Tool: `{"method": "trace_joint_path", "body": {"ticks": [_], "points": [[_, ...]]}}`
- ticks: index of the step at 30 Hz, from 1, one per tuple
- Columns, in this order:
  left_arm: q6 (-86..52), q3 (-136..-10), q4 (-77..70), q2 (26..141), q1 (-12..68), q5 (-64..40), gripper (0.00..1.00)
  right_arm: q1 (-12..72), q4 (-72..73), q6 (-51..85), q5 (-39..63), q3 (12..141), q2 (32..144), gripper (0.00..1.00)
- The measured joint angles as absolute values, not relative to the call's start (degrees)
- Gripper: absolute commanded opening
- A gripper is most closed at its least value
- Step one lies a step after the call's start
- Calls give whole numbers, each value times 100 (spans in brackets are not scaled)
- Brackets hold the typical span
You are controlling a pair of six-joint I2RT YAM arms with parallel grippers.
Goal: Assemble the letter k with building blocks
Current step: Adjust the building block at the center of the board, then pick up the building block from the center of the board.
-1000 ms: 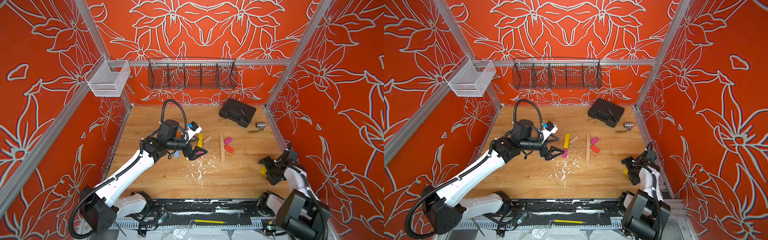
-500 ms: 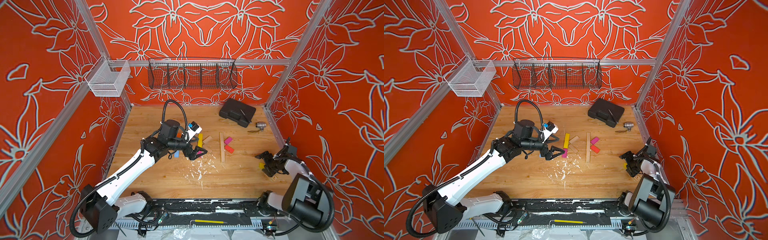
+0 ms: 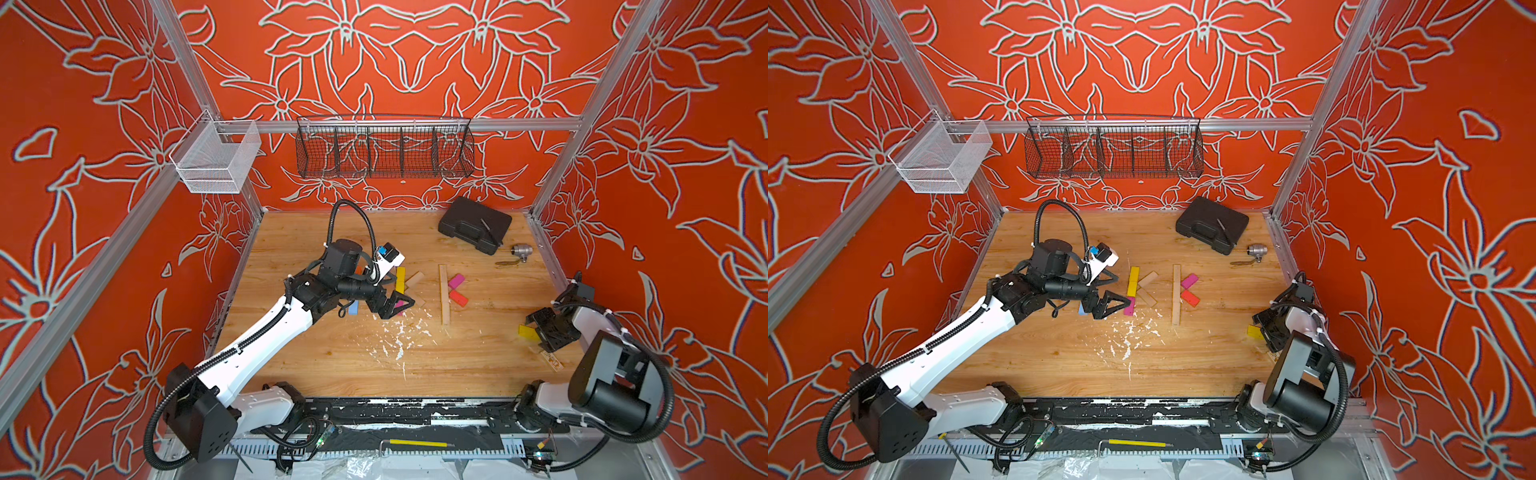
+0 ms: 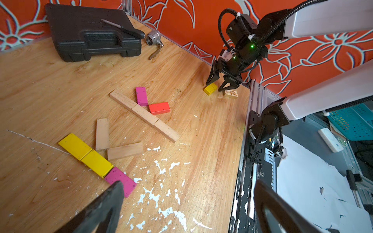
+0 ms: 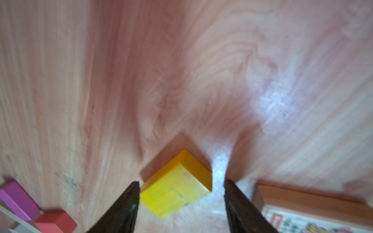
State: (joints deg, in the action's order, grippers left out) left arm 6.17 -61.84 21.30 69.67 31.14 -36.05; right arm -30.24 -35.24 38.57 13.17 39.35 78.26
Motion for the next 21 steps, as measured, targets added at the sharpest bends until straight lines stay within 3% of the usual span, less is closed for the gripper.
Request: {"method": "trace_joint_path", "body": {"ticks": [4, 10, 18, 21], "points": [[620, -6184, 2137, 6984, 3114, -3540, 97, -3015, -3350, 3927, 1579, 4056, 8036, 60], [622, -6184, 2180, 7074, 3114, -3426, 98, -2987, -3068, 4056, 1988, 4257, 8385, 49], [646, -6184, 2252, 7105, 3114, -3214, 97, -2290, -3223, 3837, 1538, 4560, 8641, 50], [661, -6184, 2305, 7105, 3114, -3155, 97, -2108, -3406, 3636, 1223, 4539, 8558, 56]]}}
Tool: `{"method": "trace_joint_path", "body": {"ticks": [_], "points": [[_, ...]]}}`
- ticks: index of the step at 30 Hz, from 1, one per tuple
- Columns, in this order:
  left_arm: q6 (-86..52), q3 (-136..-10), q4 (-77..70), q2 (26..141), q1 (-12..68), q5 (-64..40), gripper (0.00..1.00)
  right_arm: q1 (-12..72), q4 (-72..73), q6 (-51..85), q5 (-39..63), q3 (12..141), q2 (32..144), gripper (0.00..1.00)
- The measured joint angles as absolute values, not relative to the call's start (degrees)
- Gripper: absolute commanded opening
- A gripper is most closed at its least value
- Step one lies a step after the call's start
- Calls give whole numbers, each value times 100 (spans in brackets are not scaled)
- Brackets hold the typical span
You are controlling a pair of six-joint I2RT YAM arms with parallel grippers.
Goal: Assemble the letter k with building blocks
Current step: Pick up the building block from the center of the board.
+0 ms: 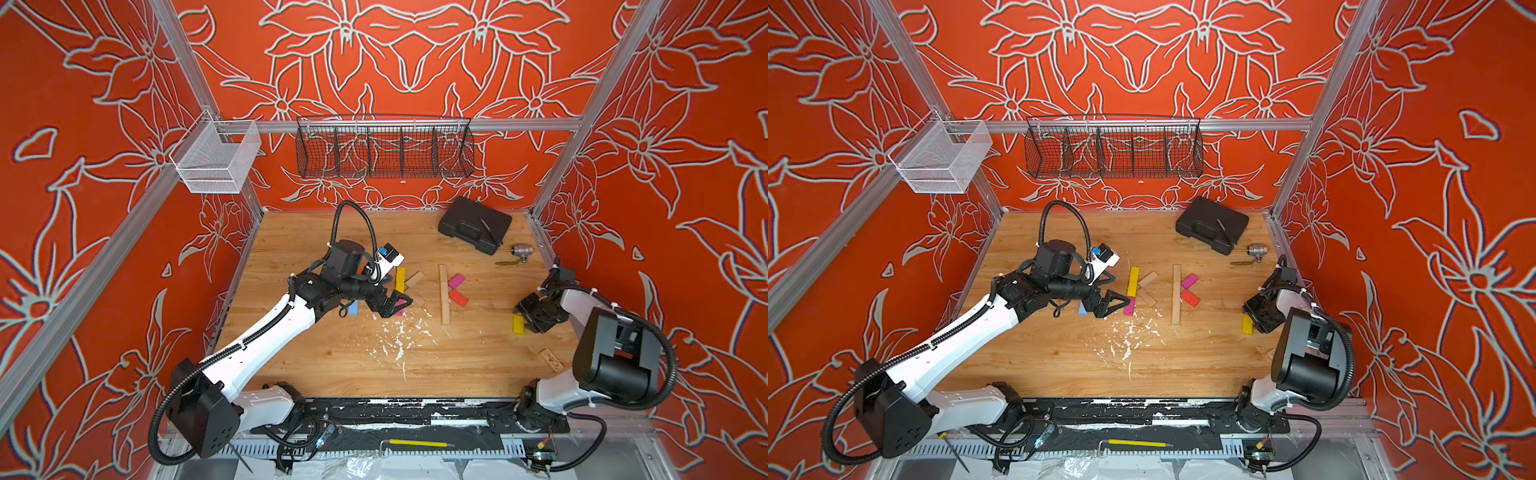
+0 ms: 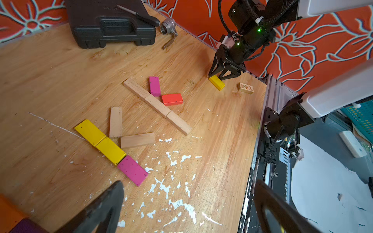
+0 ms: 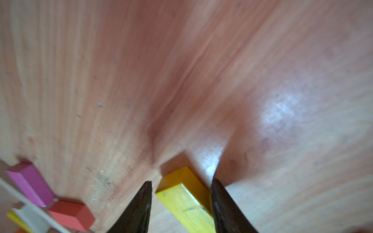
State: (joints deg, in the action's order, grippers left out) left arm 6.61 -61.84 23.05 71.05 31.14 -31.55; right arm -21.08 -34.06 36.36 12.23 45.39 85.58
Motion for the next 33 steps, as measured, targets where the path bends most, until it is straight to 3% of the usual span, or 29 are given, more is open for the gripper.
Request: {"method": "trace_joint_path", "body": {"ticks": [14, 29, 33], "points": [[928, -6351, 2718, 7177, 3114, -2902, 97, -1621, -3889, 2447, 812, 4517, 8359, 59], [967, -6351, 2786, 7175, 3070, -2674, 97, -1525, -4088, 2305, 298, 4552, 8558, 28], [961, -6351, 2783, 7175, 2989, -2534, 98, -1496, -4130, 2432, 397, 4565, 8427, 26]]}}
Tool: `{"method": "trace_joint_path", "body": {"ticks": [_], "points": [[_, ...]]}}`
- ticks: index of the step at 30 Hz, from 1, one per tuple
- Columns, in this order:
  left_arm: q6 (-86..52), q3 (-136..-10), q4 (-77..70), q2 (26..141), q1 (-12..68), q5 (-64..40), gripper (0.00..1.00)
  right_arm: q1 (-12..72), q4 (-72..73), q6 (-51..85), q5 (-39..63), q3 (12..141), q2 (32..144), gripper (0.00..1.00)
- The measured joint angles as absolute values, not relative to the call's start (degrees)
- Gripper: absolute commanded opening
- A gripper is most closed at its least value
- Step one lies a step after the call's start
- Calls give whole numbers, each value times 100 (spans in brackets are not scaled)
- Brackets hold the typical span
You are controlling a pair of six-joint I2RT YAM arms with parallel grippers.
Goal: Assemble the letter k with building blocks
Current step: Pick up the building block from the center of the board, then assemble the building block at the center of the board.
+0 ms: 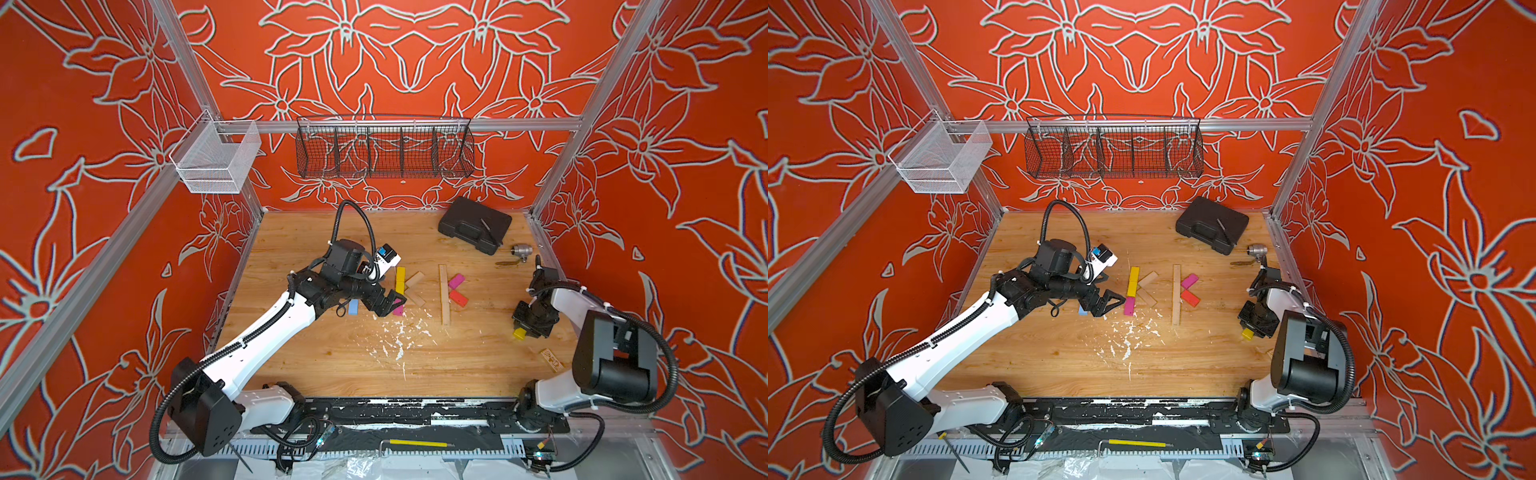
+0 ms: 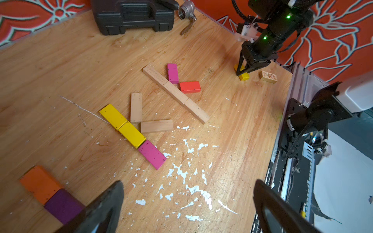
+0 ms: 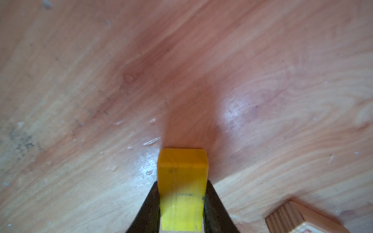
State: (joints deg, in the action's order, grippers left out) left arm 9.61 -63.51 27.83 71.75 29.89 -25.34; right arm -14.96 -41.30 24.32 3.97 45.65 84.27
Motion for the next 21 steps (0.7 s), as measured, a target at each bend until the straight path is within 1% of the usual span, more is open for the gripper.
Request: {"method": "trace_joint_path", "body": {"ticks": [3, 6, 9, 11, 14, 16, 21], "points": [[891, -6351, 2779, 7175, 2842, -2390, 97, -1402, -4158, 2718, 609, 4580, 7955, 24], [725, -6351, 2770, 7175, 2589, -2268, 97, -1028, -4125, 3286, 899, 4652, 7323, 22], [499, -6351, 2714, 7175, 2244, -2132, 97, -239, -3885, 4117, 1153, 4692, 6882, 22], [392, -6351, 2670, 7175, 2040, -2029, 97, 517, -3625, 4772, 1243, 4740, 6777, 22], [279, -6351, 2622, 7166, 1824, -1861, 97, 1579, -3291, 5629, 1212, 5006, 6976, 22], [248, -6344, 2596, 7144, 1761, -1756, 97, 2204, -3089, 6117, 1083, 5367, 7343, 22], [139, -6342, 2545, 7089, 1673, -1511, 98, 3301, -2620, 6982, 694, 6455, 8621, 20]]}}
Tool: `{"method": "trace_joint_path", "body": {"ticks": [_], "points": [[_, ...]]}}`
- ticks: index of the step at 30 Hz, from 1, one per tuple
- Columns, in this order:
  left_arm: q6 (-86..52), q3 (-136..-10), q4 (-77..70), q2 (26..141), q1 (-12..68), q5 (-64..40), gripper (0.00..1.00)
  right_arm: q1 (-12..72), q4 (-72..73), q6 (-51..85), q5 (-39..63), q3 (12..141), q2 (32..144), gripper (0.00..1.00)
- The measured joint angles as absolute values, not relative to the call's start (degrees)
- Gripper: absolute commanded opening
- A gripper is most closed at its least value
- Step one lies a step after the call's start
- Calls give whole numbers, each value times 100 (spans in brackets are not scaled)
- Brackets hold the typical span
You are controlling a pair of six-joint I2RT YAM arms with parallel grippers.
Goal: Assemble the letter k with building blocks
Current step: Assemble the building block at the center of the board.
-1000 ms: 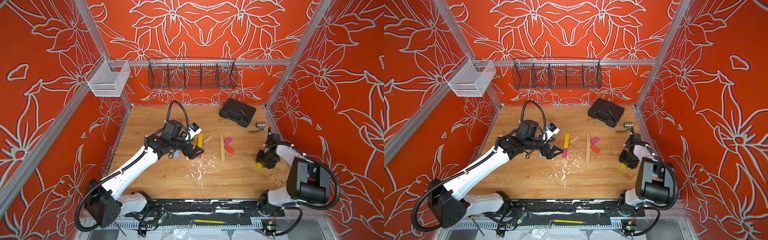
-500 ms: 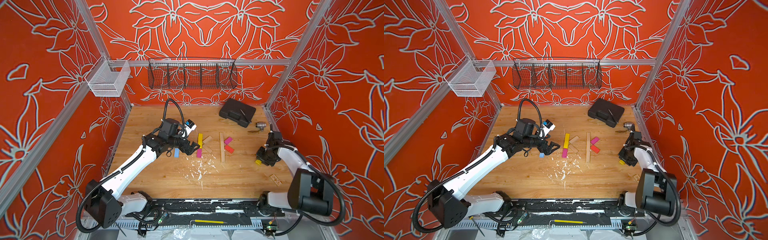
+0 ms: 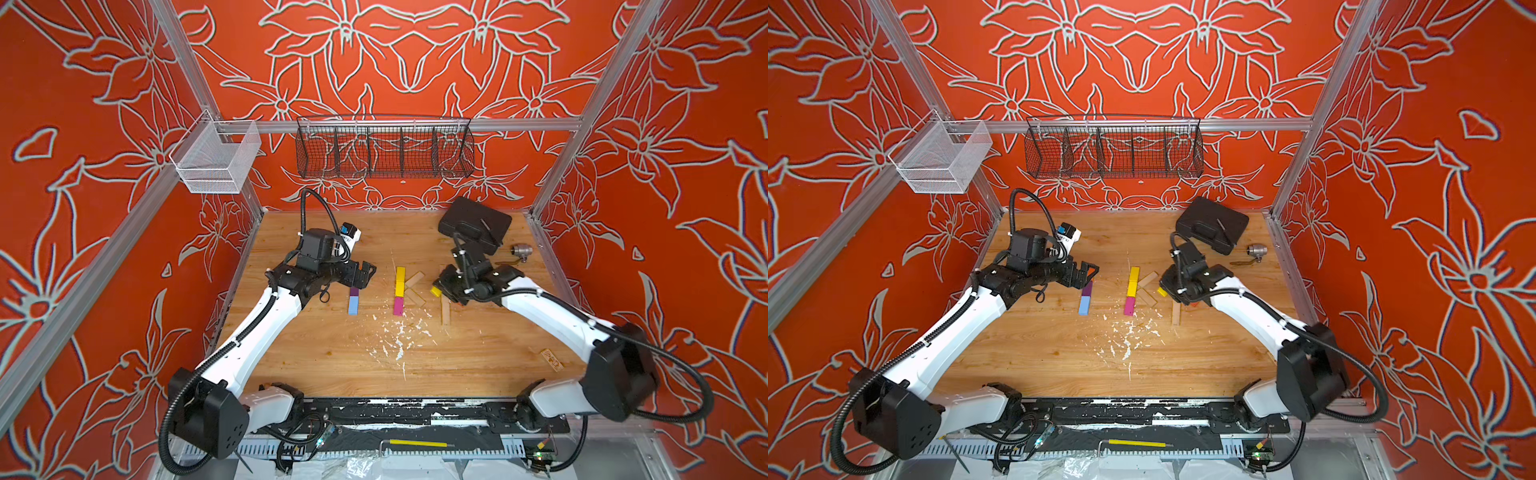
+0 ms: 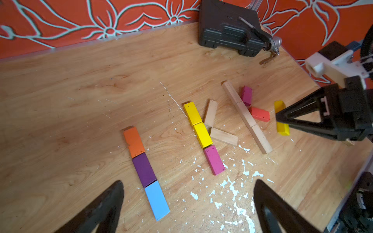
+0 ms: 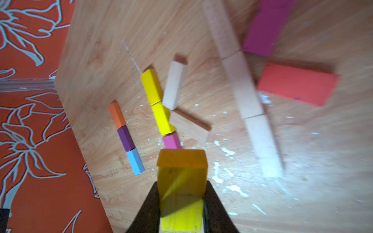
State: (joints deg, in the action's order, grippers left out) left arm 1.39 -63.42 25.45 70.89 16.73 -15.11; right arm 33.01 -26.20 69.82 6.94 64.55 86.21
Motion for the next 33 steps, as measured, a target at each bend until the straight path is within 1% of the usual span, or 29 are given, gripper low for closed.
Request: {"method": "trace_joint_path", "body": {"ticks": [5, 10, 15, 23, 24, 28, 33], "points": [[23, -6340, 2515, 7087, 1594, -1286, 97, 3933, -2335, 7568, 519, 7644, 10141, 20], [-14, -6340, 2502, 7087, 1531, -1205, 97, 4259, -2456, 7811, 447, 9013, 11491, 20], [-40, -6322, 2475, 7087, 1472, -1188, 97, 4372, -2698, 7940, 333, 9773, 12234, 20], [-115, -6309, 2469, 7087, 1415, -1282, 97, 4355, -3111, 7955, 351, 10864, 13235, 24], [-117, -6309, 2469, 7087, 1411, -1288, 97, 4351, -3122, 7964, 364, 10912, 13303, 26], [-130, -6309, 2469, 7087, 1374, -1299, 97, 4348, -3135, 8027, 458, 10916, 13423, 38], [-141, -6309, 2469, 7087, 1345, -1317, 97, 4348, -3109, 8038, 550, 10916, 13419, 45]]}}
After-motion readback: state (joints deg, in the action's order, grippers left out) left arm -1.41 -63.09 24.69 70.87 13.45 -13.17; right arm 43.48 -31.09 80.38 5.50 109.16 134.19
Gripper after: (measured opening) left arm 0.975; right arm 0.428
